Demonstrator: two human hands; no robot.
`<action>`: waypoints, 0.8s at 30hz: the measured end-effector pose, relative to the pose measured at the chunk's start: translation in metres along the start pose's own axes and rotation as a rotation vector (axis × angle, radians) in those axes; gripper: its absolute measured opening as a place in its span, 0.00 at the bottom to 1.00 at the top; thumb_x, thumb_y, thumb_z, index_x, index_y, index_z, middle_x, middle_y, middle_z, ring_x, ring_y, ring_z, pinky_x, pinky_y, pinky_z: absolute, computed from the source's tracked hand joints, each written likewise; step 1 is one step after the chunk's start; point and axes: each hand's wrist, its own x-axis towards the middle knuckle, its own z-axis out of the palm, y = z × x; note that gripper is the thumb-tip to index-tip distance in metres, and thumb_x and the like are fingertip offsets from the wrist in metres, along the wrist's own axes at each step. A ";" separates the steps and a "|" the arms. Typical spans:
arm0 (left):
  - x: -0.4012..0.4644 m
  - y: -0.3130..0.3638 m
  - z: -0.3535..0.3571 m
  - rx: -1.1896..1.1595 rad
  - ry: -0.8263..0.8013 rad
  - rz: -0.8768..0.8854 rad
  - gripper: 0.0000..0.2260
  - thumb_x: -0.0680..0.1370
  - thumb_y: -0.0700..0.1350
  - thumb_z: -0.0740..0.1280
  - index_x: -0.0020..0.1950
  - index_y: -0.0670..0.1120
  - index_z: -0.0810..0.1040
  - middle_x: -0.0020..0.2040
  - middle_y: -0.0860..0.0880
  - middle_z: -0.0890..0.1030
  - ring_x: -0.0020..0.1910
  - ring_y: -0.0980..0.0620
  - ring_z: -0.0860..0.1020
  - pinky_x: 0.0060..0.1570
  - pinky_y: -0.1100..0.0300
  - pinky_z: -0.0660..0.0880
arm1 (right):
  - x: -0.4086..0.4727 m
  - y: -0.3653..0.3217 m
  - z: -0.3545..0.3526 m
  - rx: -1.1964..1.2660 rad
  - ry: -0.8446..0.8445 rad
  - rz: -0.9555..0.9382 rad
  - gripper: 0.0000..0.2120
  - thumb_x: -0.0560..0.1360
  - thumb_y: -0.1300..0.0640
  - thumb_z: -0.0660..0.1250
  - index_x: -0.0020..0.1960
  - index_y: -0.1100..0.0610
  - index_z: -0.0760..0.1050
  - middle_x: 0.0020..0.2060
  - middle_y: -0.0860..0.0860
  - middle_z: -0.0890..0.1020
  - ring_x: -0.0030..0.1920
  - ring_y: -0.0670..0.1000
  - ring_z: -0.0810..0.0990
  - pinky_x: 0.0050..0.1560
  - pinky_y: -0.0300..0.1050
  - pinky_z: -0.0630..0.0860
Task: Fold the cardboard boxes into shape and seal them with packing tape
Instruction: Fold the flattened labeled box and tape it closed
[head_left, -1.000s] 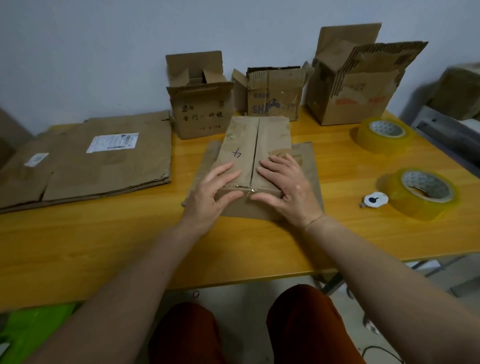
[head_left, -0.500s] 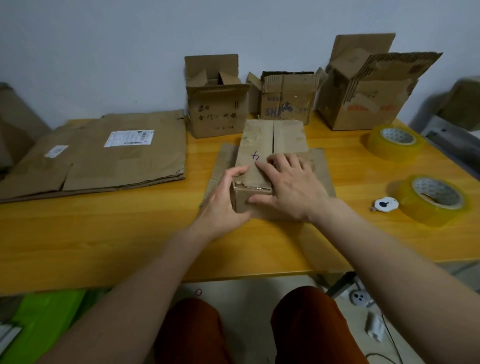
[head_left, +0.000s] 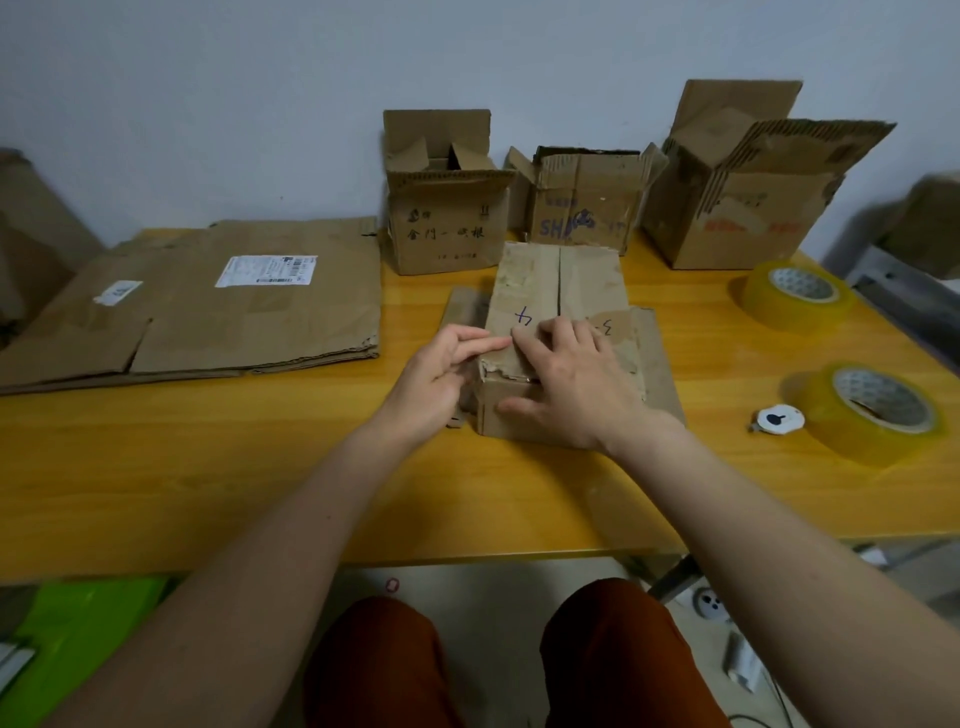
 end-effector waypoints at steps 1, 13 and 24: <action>0.000 0.001 0.000 -0.026 0.008 -0.011 0.18 0.78 0.25 0.52 0.62 0.42 0.69 0.64 0.49 0.77 0.64 0.56 0.74 0.62 0.61 0.73 | 0.000 -0.002 -0.002 0.006 -0.027 0.015 0.41 0.69 0.28 0.59 0.74 0.52 0.59 0.66 0.57 0.67 0.67 0.58 0.64 0.71 0.55 0.58; 0.001 0.003 0.006 -0.190 0.046 -0.063 0.21 0.76 0.25 0.51 0.61 0.44 0.70 0.64 0.46 0.77 0.65 0.50 0.74 0.59 0.58 0.74 | 0.012 -0.042 0.011 -0.068 0.146 0.258 0.33 0.73 0.34 0.55 0.65 0.60 0.68 0.58 0.60 0.73 0.60 0.59 0.71 0.61 0.52 0.67; 0.016 0.004 0.041 0.216 0.285 -0.090 0.17 0.82 0.53 0.55 0.70 0.53 0.69 0.64 0.54 0.71 0.66 0.53 0.66 0.63 0.58 0.62 | 0.003 0.043 0.009 0.545 0.176 0.432 0.29 0.78 0.41 0.59 0.74 0.55 0.62 0.76 0.53 0.58 0.75 0.54 0.57 0.73 0.50 0.56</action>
